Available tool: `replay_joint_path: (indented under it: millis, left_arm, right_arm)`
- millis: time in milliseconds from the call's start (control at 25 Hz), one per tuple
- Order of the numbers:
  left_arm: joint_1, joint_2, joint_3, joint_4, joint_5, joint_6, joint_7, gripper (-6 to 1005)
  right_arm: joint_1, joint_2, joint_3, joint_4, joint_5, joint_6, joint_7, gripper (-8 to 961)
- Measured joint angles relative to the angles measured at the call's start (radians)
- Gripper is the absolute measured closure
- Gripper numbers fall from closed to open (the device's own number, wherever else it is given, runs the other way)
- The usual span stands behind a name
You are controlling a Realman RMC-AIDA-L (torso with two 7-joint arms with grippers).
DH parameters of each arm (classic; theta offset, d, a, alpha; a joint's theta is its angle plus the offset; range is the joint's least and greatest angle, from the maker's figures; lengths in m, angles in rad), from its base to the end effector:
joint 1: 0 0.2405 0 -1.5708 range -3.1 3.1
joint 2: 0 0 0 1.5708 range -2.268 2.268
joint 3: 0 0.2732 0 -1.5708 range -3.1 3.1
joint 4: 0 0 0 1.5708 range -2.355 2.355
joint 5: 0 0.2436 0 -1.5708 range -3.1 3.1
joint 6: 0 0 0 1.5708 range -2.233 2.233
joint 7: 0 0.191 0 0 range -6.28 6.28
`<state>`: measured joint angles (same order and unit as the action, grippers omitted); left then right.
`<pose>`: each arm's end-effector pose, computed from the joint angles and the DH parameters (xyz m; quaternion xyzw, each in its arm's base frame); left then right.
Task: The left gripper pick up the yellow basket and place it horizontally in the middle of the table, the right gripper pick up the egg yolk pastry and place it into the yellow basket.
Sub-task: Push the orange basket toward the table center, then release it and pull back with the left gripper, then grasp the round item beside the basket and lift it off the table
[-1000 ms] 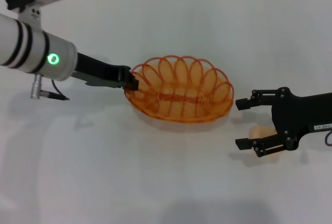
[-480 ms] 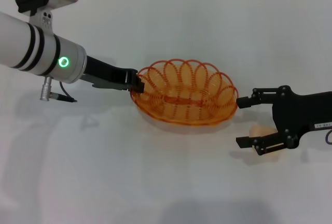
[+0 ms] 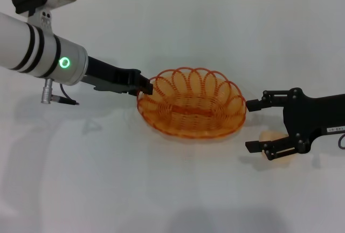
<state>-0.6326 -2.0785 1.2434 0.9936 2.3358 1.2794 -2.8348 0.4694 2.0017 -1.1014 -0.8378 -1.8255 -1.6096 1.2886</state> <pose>-0.2296 0.4334 -0.0815 -0.7990 -0.5812 -0.0078 0.1543 0.2456 0.3616 -0.0453 -0.9820 0.0404 0.1764 0.0536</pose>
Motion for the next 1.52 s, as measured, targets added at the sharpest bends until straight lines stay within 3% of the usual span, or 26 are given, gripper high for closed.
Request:
replay_joint_path:
  millis: [280,640,920,1200,1520]
  left_arm:
    - [0.001,0.002,-0.001,0.004,0.002,0.005,0.0,483]
    - [0.002,0.013,-0.004,0.013,0.003,0.017,0.036,296]
    - [0.083,0.004,-0.094,0.124,-0.059,0.079,0.275,106]
    - [0.212,0.007,-0.142,0.181,-0.242,0.14,0.755,106]
    - [0.269,0.009,-0.253,0.137,-0.307,0.261,1.049,106]
  right_arm:
    - [0.0,0.0,0.0,0.0,0.0,0.002,0.0,98]
    - [0.0,0.001,0.002,0.004,0.0,0.002,0.006,99]
    - [-0.005,0.005,0.027,0.01,0.0,-0.002,0.012,99]
    - [-0.013,0.004,0.049,0.012,0.0,0.003,0.023,100]
    - [-0.02,0.005,0.055,0.013,0.0,0.003,0.024,114]
